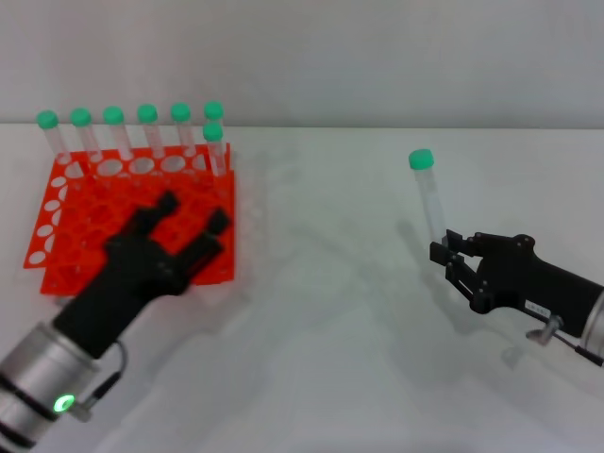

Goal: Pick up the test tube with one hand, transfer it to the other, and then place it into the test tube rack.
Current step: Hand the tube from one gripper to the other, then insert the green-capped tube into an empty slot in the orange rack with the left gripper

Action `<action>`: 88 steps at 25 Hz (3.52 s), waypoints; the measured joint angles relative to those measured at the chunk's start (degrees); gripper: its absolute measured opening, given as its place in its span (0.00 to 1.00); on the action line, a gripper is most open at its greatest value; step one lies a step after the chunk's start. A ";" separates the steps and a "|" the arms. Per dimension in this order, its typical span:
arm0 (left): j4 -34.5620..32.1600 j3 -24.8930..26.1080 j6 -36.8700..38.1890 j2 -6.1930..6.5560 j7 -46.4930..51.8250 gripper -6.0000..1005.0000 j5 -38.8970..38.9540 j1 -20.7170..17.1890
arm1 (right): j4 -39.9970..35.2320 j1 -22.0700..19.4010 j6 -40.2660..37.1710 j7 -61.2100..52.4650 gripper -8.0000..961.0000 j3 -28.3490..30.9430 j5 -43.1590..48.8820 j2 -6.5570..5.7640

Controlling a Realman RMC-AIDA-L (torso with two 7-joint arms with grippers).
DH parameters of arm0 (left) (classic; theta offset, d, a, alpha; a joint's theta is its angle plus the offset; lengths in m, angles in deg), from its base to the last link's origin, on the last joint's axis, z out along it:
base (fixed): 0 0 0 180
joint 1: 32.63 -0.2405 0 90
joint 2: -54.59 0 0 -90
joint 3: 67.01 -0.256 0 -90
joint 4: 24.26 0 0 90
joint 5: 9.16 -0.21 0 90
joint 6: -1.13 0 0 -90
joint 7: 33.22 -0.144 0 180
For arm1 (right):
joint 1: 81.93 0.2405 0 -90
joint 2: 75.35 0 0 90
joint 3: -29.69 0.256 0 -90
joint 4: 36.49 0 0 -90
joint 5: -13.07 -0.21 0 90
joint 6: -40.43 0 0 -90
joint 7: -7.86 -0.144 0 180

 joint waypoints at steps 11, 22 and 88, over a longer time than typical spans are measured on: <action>11.63 -11.17 5.33 -0.48 -0.11 0.84 -8.28 1.91 | 11.31 -0.12 11.17 11.85 0.19 -11.29 -18.77 0.13; 15.07 -12.88 8.80 -0.79 0.06 0.79 -7.30 2.00 | 10.85 -0.25 14.76 12.51 0.19 -16.33 -18.82 0.13; 2.44 11.90 22.95 0.45 -18.66 0.22 14.66 12.11 | 18.86 0.46 9.67 23.21 0.68 17.77 -19.01 -0.11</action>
